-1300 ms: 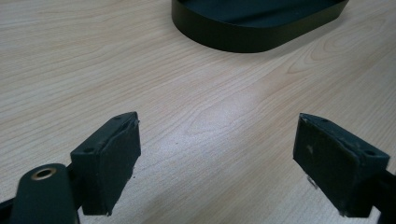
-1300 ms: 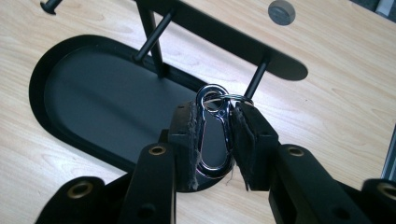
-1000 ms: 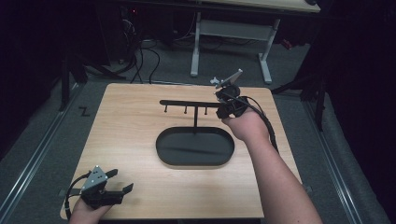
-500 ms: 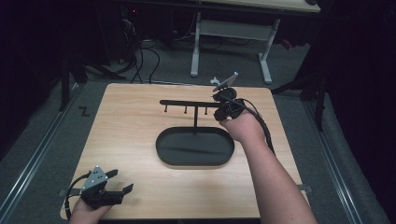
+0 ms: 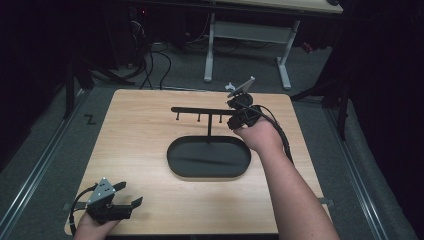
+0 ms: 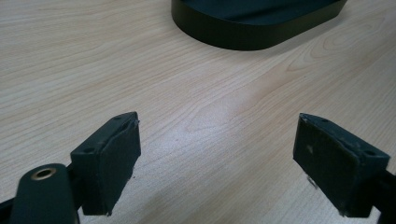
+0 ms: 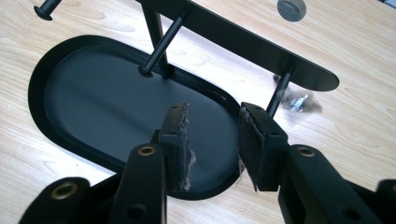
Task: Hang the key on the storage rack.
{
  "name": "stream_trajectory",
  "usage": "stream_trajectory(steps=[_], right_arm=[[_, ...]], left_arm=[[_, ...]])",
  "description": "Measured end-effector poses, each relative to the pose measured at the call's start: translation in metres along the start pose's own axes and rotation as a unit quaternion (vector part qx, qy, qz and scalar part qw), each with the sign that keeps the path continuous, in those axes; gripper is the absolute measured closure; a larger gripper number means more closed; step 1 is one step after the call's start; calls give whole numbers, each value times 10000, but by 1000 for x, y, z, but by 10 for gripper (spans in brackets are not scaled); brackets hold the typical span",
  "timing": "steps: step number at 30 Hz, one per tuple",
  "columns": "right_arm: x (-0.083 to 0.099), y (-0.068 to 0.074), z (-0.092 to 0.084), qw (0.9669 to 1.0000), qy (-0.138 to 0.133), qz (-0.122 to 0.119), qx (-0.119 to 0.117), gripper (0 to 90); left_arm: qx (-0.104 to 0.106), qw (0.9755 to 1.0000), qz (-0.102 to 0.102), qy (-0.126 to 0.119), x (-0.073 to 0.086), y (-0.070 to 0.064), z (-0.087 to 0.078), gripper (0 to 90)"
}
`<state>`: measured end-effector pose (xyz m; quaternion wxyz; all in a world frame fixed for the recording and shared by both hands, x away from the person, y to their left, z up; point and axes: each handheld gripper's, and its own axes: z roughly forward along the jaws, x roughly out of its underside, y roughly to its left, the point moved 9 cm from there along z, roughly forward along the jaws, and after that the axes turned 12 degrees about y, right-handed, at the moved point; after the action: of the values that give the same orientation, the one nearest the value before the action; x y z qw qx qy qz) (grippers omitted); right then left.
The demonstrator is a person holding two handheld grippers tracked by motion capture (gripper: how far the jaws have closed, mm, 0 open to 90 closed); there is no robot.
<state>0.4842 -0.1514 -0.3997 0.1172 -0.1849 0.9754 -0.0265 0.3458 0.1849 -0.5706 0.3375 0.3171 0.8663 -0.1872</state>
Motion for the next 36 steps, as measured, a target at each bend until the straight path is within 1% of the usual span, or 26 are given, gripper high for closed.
stream_trajectory(steps=[9,11,12,13,14,16,17,19,20,23,24,25,28,29,30,36], right_arm=[[2,0,-2,10000,-5,-15,-19,629],[4,0,-3,10000,-2,12,-33,625],[5,1,-3,10000,-8,17,-51,623],[6,0,-3,10000,-22,-35,-44,620],[8,1,-2,10000,-10,6,-72,618],[11,0,-1,10000,-16,-7,-94,616],[13,0,0,9999,-14,24,-131,614],[17,0,2,9999,16,18,-151,615],[20,0,3,9998,72,52,-161,615],[28,0,9,9997,104,62,-210,610],[31,-1,11,9997,111,20,-207,609],[34,1,14,9996,137,67,-238,608],[42,2,23,9994,164,85,-280,603],[44,1,26,9995,140,56,-270,599],[47,3,29,9994,146,94,-287,595],[67,5,53,9994,182,100,-278,563]], left_arm=[[4,10000,-12,9,0,0,0,154],[8,10000,-14,4,0,0,0,154],[12,10000,-13,7,0,0,0,154],[8,10000,-12,4,0,0,0,155],[9,10000,-16,2,0,0,0,154],[7,10000,-23,3,0,0,0,154],[4,10000,-19,8,1,0,0,154],[-7,10000,-24,-1,1,0,0,154],[-13,10000,-27,1,1,0,0,154],[-19,10000,-23,1,1,0,0,154],[-21,10000,-26,-5,1,0,0,154],[-20,10000,-19,8,1,0,0,154],[-16,10000,-5,30,1,-1,0,154],[-11,10000,-5,35,1,-1,0,154],[-16,10000,-9,27,1,-1,1,154],[-21,10000,-4,33,1,-1,1,154]])
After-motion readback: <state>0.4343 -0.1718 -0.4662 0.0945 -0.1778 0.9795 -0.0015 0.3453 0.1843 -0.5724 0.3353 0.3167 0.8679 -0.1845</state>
